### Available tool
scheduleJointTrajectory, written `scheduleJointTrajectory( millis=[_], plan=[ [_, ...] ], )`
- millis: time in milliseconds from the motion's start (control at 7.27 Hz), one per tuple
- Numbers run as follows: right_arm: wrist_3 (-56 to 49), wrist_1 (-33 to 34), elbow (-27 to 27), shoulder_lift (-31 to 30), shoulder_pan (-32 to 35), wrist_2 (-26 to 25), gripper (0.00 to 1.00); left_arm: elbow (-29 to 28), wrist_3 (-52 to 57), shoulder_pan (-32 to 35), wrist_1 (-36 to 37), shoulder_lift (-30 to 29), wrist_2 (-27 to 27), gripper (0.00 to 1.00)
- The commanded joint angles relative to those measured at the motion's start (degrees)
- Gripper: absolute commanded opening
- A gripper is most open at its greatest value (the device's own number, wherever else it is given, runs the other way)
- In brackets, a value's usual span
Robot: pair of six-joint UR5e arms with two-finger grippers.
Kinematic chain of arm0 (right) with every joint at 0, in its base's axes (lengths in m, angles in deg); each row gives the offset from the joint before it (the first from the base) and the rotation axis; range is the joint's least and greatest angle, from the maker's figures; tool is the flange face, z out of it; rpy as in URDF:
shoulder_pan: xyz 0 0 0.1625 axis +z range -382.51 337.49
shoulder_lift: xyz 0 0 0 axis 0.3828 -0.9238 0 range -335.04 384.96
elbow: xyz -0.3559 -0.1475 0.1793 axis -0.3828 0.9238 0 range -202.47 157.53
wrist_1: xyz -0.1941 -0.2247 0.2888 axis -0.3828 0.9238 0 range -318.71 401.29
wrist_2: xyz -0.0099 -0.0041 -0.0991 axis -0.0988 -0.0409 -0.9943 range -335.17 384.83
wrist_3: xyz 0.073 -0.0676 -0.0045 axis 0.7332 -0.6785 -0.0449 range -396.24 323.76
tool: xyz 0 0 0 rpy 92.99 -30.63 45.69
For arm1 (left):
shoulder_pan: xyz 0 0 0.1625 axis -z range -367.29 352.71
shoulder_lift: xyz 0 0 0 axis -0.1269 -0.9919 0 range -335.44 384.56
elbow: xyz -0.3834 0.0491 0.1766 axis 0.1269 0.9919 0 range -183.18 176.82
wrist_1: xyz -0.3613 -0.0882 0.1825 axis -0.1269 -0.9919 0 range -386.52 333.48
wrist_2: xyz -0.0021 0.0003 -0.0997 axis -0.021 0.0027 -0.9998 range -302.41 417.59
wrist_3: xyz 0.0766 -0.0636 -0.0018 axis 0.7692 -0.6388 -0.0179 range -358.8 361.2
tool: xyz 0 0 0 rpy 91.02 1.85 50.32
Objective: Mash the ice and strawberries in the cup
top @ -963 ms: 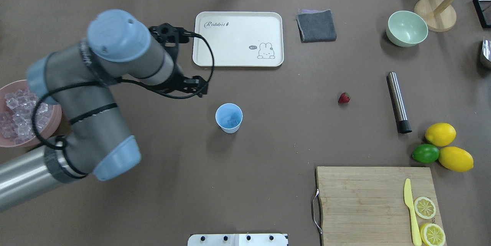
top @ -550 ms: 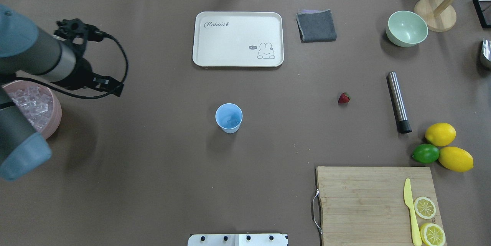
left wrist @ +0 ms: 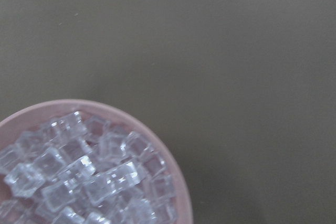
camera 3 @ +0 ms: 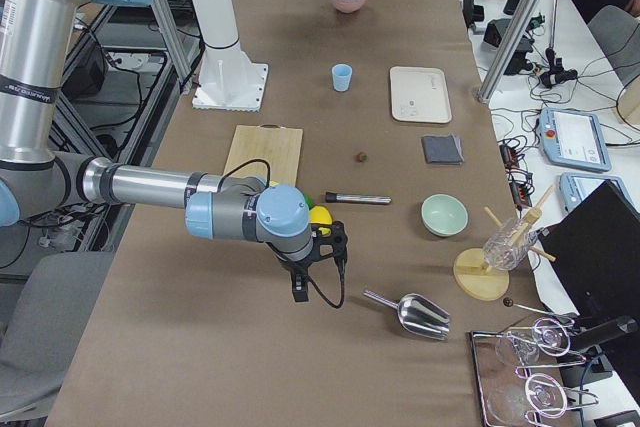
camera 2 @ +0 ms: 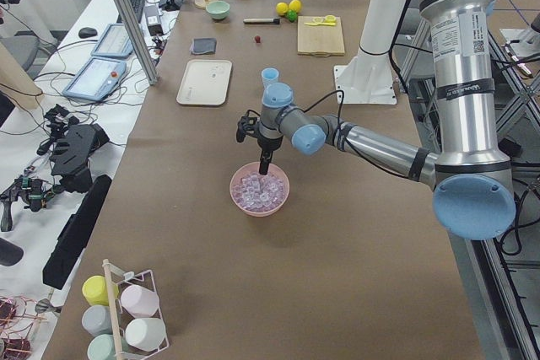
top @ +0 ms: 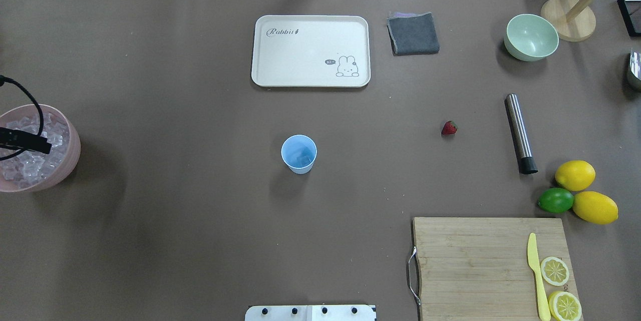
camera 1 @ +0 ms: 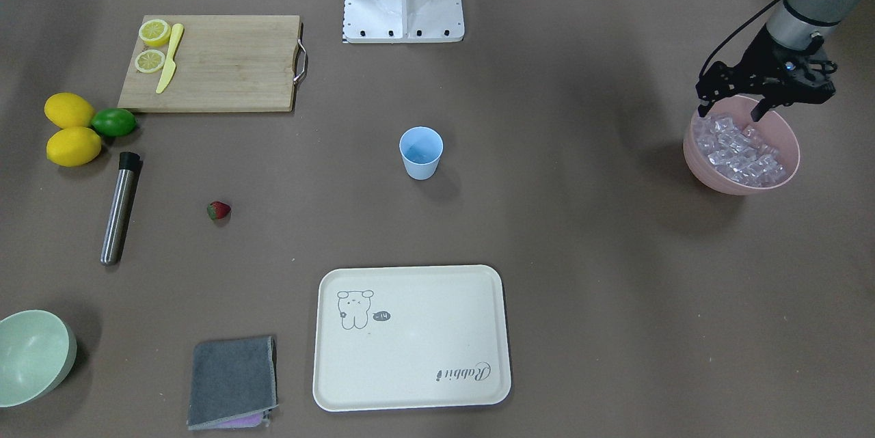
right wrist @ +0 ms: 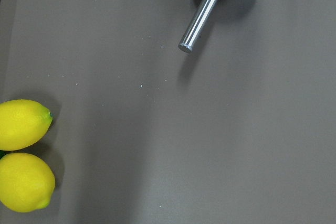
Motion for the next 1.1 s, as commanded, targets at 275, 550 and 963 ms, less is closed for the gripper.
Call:
scheduleJointTrajectory(
  millis=[275,550,963],
  plan=[
    [0.00,0.00,-0.13,0.22,0.00,0.09,1.00,-5.72,-3.50,0.50,-5.91,1.32,0.05,0.88],
    [0.00,0.00,-0.30,0.22,0.00,0.09,1.00,-8.11,-3.93,-0.03,-7.76,0.17,-0.04,0.88],
    [0.00,0.00,-0.39,0.04,0.00,0.18,1.00,-8.28,-6.39,-3.19,-8.73,0.17,0.22,0.82]
  ],
)
